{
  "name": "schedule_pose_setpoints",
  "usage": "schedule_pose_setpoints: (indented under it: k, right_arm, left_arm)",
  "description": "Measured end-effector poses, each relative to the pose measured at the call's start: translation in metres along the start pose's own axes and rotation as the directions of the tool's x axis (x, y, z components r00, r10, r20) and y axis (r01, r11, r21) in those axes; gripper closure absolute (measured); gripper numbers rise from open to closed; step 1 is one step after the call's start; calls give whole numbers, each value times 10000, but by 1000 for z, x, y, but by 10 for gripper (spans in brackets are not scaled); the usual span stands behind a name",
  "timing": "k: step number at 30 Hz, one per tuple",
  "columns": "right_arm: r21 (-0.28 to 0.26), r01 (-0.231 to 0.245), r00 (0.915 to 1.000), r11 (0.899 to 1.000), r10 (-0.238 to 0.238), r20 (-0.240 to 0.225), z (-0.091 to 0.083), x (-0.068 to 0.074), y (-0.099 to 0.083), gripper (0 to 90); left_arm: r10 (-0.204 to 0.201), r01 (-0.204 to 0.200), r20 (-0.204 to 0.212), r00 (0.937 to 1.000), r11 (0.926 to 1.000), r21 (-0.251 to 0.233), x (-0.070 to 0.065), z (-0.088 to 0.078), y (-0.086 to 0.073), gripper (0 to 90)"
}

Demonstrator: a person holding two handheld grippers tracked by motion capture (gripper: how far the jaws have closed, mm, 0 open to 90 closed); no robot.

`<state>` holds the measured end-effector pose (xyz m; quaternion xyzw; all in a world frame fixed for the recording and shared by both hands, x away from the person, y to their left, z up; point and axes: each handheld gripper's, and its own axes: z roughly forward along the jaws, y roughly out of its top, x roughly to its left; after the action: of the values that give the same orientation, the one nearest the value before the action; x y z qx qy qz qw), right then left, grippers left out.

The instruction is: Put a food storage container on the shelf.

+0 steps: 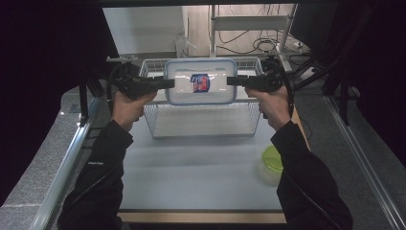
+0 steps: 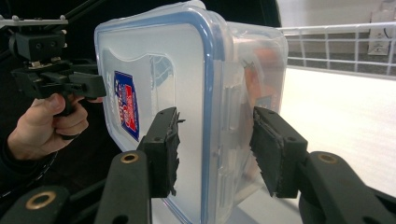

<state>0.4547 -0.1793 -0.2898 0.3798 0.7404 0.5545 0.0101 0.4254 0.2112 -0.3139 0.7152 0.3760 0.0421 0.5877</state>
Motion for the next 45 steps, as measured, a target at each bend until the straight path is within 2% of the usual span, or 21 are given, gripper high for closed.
schedule_pose_setpoints:
  k: [8, 18, 21, 27, 29, 33, 35, 37, 38, 40, 41, 45]
  right_arm:
    - [-6, -309, 9994, 9995, 309, 129, 8, -16, 11, 523]
    - [-24, -751, 9971, 9972, 751, 121, 24, -26, 13, 521]
    - [-87, -890, 9960, 9960, 891, 74, 25, -28, 14, 519]
    - [-236, -769, 9970, 9968, 771, 67, 28, -30, 13, 512]
    - [-296, -713, 9974, 9970, 716, 82, 28, -31, 12, 507]
    - [-288, -702, 9974, 9971, 706, 132, 28, -30, 11, 498]
    - [-79, -438, 9977, 9990, 442, 516, 30, -29, 10, 505]
    - [-48, -401, 9977, 9992, 403, 542, 31, -29, 9, 508]
    - [25, -253, 9970, 9997, 250, 732, 33, -27, 7, 508]
    - [183, -96, 9953, 9998, 78, 966, 36, -27, 5, 518]
    - [215, -163, 9955, 9996, 142, 937, 37, -28, 4, 530]
    - [73, -429, 9965, 9991, 423, 718, 37, -31, 1, 531]
  left_arm:
    - [-269, 269, -9, 9996, 9996, 85, 15, 13, 8, 497]
    - [-579, 580, -166, 9982, 9983, 71, 28, 16, 7, 488]
    - [-507, 507, -221, 9985, 9987, 29, 29, 16, 8, 488]
    - [-334, 333, -266, 9991, 9994, -66, 30, 17, 7, 473]
    - [-70, 69, -460, 9989, 10000, -27, 29, 18, 5, 459]
    - [22, -22, -595, 9982, 10000, 2, 27, 18, 4, 446]
    - [162, -157, -665, 9977, 9998, 74, 27, 18, 4, 436]
    - [227, -217, -748, 9969, 9997, 135, 26, 18, 4, 429]
    - [221, -200, -915, 9956, 9995, 229, 26, 19, 2, 388]
    - [181, -162, -926, 9955, 9996, 211, 27, 20, 2, 366]
    - [53, -39, -872, 9962, 9999, 166, 29, 20, 1, 362]
    - [-25, 47, -890, 9960, 9997, 241, 31, 21, 3, 355]
